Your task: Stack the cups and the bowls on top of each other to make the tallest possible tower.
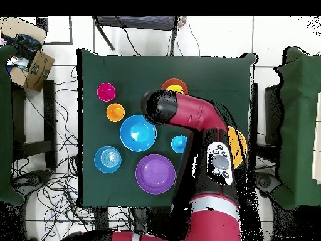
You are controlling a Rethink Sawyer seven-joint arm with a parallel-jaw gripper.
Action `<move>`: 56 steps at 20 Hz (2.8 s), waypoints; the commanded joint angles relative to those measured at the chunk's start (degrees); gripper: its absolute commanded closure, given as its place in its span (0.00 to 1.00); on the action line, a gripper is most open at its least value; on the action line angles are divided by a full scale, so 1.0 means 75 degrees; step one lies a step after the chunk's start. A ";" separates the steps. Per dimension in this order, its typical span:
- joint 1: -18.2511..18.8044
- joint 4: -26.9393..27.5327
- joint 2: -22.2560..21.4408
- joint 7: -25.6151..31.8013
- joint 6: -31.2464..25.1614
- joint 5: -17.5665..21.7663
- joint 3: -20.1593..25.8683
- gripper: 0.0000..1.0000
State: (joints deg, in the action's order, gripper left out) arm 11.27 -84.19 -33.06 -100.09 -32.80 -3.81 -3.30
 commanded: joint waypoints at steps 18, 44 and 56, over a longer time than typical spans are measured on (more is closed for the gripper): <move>0.2147 -0.3434 -0.1277 0.1674 0.0902 0.1777 0.3165 0.00; 0.1989 -0.3499 -0.1102 0.0298 0.1292 0.3804 0.4273 0.00; 0.1887 -0.3345 -0.1215 0.0207 0.1226 0.3850 0.4412 0.00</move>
State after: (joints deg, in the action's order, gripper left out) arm 26.72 -109.06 -42.42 -100.09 -25.97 20.97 26.50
